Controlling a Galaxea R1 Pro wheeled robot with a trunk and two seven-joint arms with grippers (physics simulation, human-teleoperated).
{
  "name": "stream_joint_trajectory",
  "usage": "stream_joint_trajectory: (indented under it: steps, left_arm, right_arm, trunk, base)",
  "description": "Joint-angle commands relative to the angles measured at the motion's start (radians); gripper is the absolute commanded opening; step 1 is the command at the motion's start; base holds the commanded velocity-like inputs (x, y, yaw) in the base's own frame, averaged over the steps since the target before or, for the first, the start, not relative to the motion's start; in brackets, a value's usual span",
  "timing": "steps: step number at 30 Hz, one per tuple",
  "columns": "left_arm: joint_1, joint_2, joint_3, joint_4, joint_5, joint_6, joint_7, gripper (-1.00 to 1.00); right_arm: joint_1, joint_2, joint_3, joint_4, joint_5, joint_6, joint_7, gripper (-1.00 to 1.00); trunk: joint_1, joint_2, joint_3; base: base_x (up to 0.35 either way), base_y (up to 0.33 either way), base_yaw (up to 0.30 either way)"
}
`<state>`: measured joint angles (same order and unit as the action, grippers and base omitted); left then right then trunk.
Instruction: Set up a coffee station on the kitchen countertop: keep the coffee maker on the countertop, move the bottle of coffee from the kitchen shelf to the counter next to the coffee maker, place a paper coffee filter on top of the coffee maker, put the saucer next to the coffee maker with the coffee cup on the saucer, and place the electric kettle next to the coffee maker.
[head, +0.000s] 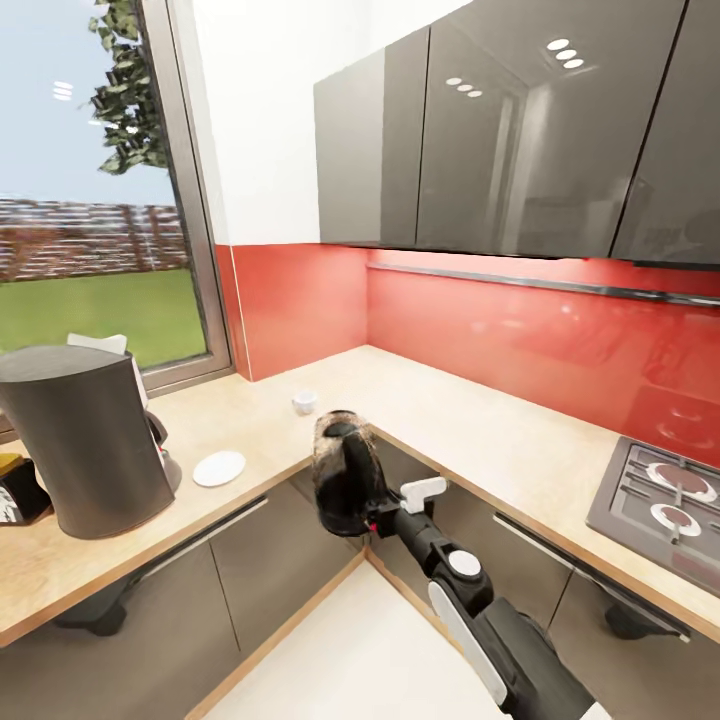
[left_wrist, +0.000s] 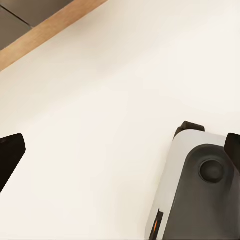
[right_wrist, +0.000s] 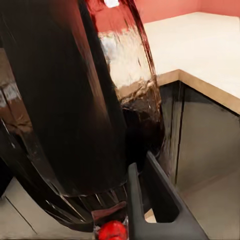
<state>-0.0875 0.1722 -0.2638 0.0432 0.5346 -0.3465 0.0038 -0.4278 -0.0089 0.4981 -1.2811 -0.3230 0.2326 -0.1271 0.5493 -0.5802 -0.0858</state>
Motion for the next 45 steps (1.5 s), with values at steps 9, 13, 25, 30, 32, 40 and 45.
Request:
stream_joint_trajectory:
  steps: [9, 13, 25, 30, 32, 40, 45]
  left_arm:
    - [-0.002, -0.001, -0.008, 0.003, 0.007, -0.004, 0.010, 1.00]
    - [0.000, -0.014, -0.004, -0.010, 0.012, -0.016, 0.018, 1.00]
    - [0.001, -0.020, 0.000, -0.031, 0.023, -0.014, 0.027, 1.00]
    - [0.001, -0.025, 0.001, -0.032, 0.021, -0.014, 0.027, 1.00]
    - [0.001, -0.026, 0.001, -0.031, 0.020, -0.014, 0.027, 1.00]
    - [0.001, -0.029, 0.001, -0.031, 0.013, -0.013, 0.027, 1.00]
    - [0.001, -0.030, 0.000, -0.032, 0.012, -0.012, 0.027, 1.00]
  right_arm:
    - [-0.002, 0.000, 0.117, -0.003, -0.005, 0.005, -0.011, -1.00]
    - [-0.002, 0.008, 0.102, -0.004, -0.003, 0.002, -0.022, -1.00]
    - [-0.002, -0.010, 0.029, -0.043, -0.007, 0.008, -0.020, -1.00]
    - [-0.002, -0.011, 0.000, -0.071, -0.006, 0.009, -0.020, -1.00]
    - [-0.002, -0.011, -0.012, -0.077, -0.006, 0.008, -0.020, -1.00]
    - [-0.002, -0.011, -0.136, -0.078, -0.005, 0.008, -0.021, -1.00]
    - [-0.002, -0.011, -0.137, -0.078, -0.004, 0.008, -0.022, -1.00]
  trunk:
    - [0.000, -0.002, -0.002]
    - [0.000, -0.002, -0.002]
    - [0.000, -0.002, -0.002]
    - [0.000, -0.002, -0.003]
    - [0.000, -0.002, -0.004]
    - [0.000, -0.002, -0.007]
    - [0.000, -0.002, -0.008]
  base:
    - [0.024, 0.000, 0.000]
    - [0.048, 0.000, 0.000]
    - [0.000, 0.000, 0.000]
    - [0.000, 0.000, 0.079]
    - [0.000, 0.000, 0.206]
    - [0.000, 0.000, 0.258]
    - [0.000, 0.000, 0.271]
